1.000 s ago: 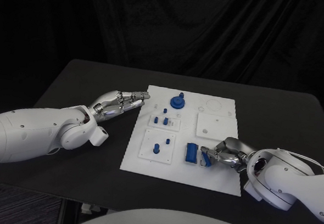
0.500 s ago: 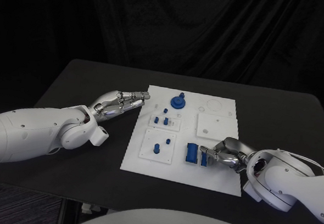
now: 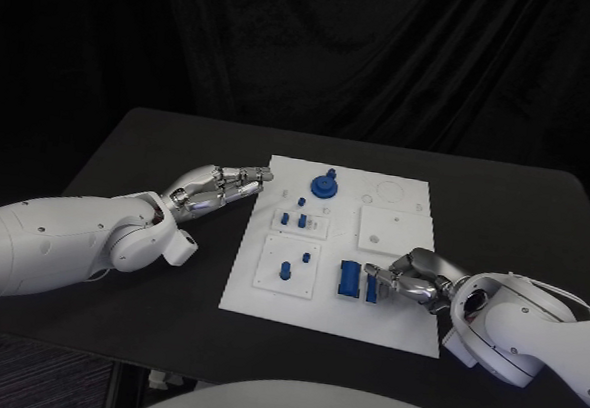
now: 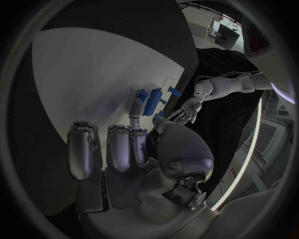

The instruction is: Assemble the parts on the task board

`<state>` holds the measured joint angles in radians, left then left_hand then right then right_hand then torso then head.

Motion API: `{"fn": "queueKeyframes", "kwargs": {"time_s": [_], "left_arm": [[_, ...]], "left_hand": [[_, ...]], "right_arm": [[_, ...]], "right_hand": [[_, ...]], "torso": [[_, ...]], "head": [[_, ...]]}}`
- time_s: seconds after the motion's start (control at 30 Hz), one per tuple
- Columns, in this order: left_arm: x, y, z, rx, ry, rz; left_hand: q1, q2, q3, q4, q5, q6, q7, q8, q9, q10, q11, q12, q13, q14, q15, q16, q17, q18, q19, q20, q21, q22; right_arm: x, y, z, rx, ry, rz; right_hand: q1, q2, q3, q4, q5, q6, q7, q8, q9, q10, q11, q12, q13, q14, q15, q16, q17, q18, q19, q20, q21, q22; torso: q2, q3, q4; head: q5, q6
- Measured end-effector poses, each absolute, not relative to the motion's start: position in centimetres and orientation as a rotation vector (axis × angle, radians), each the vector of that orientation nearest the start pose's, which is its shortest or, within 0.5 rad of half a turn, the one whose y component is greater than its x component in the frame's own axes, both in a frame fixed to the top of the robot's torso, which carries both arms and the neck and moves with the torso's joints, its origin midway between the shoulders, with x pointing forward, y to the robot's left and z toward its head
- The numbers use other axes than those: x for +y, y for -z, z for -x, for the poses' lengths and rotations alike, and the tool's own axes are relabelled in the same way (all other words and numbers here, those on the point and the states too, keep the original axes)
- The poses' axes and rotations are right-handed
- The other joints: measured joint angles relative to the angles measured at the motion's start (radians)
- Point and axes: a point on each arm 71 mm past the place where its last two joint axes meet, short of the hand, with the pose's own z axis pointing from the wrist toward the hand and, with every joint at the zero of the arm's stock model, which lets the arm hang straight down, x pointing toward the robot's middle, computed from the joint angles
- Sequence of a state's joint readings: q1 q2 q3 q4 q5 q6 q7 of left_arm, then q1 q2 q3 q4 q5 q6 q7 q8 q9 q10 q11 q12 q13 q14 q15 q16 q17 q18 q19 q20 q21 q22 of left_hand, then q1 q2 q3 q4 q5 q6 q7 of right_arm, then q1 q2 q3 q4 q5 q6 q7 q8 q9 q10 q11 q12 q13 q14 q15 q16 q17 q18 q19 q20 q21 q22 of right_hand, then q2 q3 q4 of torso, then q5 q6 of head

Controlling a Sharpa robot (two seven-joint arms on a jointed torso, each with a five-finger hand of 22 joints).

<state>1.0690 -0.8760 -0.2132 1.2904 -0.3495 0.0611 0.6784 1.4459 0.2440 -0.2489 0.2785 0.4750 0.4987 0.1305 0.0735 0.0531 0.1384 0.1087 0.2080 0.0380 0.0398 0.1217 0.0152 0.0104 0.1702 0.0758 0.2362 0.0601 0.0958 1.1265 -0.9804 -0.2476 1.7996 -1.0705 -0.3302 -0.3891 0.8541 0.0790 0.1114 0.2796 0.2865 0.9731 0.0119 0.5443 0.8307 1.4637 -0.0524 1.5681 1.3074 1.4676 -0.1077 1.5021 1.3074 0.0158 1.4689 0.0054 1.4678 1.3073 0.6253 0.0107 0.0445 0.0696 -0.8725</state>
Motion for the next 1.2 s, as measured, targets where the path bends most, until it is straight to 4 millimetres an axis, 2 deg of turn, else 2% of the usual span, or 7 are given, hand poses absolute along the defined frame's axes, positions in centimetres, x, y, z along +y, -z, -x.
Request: {"fn": "queueKeyframes", "kwargs": {"time_s": [0.13,0.23,0.3,0.4,0.53,0.93,1.2], "left_arm": [[27.5,29.2,-45.1,1.682,1.622,0.725],[27.5,29.2,-45.1,1.682,1.621,0.725],[27.5,29.2,-45.0,1.682,1.621,0.725],[27.6,29.2,-45.0,1.682,1.62,0.725],[27.7,29.2,-45.0,1.681,1.618,0.726],[27.6,29.2,-45.0,1.682,1.619,0.726],[27.7,29.2,-45.0,1.681,1.617,0.727]], "left_hand": [[0.0,0.0,0.0,0.0,0.0,0.0,0.0,0.0,0.0,-0.002,0.002,0.0,0.0,0.0,0.0,0.0,0.0,0.0,0.0,0.0,0.0,0.0],[0.0,0.0,0.0,0.0,0.0,0.0,0.0,0.0,0.0,-0.002,0.002,0.0,0.0,0.0,0.0,0.0,0.0,0.0,0.0,0.0,0.0,0.0],[0.003,-0.003,0.0,0.0,0.0,0.0,0.0,0.0,0.0,-0.002,0.002,0.0,0.0,0.0,0.0,0.0,0.0,0.0,0.0,0.0,0.0,0.0],[0.004,-0.004,0.0,0.0,0.0,0.0,0.0,0.0,0.0,-0.002,0.002,0.0,0.0,0.0,0.0,0.0,0.0,0.0,0.0,0.0,0.0,0.0],[0.004,-0.004,0.0,0.0,0.0,0.0,0.0,0.0,0.0,-0.002,0.002,0.0,0.0,0.0,0.0,0.0,0.0,0.0,0.0,0.0,0.0,0.0],[0.004,-0.004,0.0,0.0,0.0,0.0,0.0,0.0,0.0,-0.002,0.002,0.0,0.0,0.0,0.0,0.0,0.0,0.0,0.0,0.0,0.0,0.0],[0.004,-0.004,0.0,0.0,0.0,0.0,0.0,0.0,0.0,-0.002,0.002,0.0,0.0,0.0,0.0,0.0,0.0,0.0,0.0,0.0,0.0,0.0]], "right_arm": [[-21.4,27.9,-37.5,2.179,-0.609,-0.328],[-21.7,27.8,-37.3,2.172,-0.61,-0.314],[-22.0,27.7,-37.1,2.167,-0.608,-0.3],[-22.6,27.7,-36.6,2.165,-0.603,-0.277],[-23.3,27.8,-36.1,2.166,-0.589,-0.245],[-23.3,27.8,-35.8,2.176,-0.585,-0.175],[-22.7,28.0,-35.8,2.19,-0.591,-0.141]], "right_hand": [[0.087,-0.028,-0.005,-0.031,0.018,-0.025,-0.007,0.03,0.035,0.003,-0.003,0.0,0.0,-0.001,-0.003,0.0,0.0,0.0,-0.004,-0.004,0.0,0.0],[0.157,-0.05,-0.012,-0.066,0.021,-0.042,-0.013,0.078,0.084,0.003,-0.003,0.0,0.0,-0.002,-0.005,0.002,0.0,0.0,-0.004,-0.004,0.003,0.0],[0.179,-0.06,-0.02,-0.078,0.008,-0.051,-0.012,0.102,0.108,0.0,-0.007,0.0,0.0,-0.002,-0.005,0.005,0.0,0.0,-0.004,-0.004,0.005,0.0],[0.204,-0.068,-0.033,-0.092,-0.018,-0.059,-0.019,0.137,0.144,0.003,-0.01,0.0,0.0,0.001,-0.009,0.005,0.0,0.0,-0.001,-0.008,0.009,0.0],[0.229,-0.069,-0.046,-0.105,-0.06,-0.068,-0.022,0.176,0.184,0.003,-0.017,0.0,0.0,-0.002,-0.012,0.009,0.0,0.0,-0.004,-0.011,0.012,0.0],[0.234,-0.064,-0.078,-0.086,-0.137,-0.071,-0.025,0.199,0.212,0.003,-0.017,0.0,0.001,0.001,-0.015,0.009,0.0,0.0,-0.004,-0.011,0.015,0.0],[0.234,-0.064,-0.092,-0.084,-0.16,-0.071,-0.025,0.203,0.219,0.003,-0.017,0.0,0.001,0.001,-0.016,0.008,0.0,0.0,0.0,-0.015,0.015,0.0]], "torso": [[0.0,-0.0002,0.0],[-0.001,-0.0002,0.0],[-0.001,-0.0003,0.0],[-0.001,-0.0005,0.0001],[-0.001,-0.0006,-0.0002],[0.0,-0.0006,0.0],[0.0,-0.0004,0.0011]], "head": [[0.002,0.0],[0.003,0.0],[0.003,0.0],[0.003,0.0],[0.003,0.0],[0.0,0.0],[-0.001,0.0]]}}
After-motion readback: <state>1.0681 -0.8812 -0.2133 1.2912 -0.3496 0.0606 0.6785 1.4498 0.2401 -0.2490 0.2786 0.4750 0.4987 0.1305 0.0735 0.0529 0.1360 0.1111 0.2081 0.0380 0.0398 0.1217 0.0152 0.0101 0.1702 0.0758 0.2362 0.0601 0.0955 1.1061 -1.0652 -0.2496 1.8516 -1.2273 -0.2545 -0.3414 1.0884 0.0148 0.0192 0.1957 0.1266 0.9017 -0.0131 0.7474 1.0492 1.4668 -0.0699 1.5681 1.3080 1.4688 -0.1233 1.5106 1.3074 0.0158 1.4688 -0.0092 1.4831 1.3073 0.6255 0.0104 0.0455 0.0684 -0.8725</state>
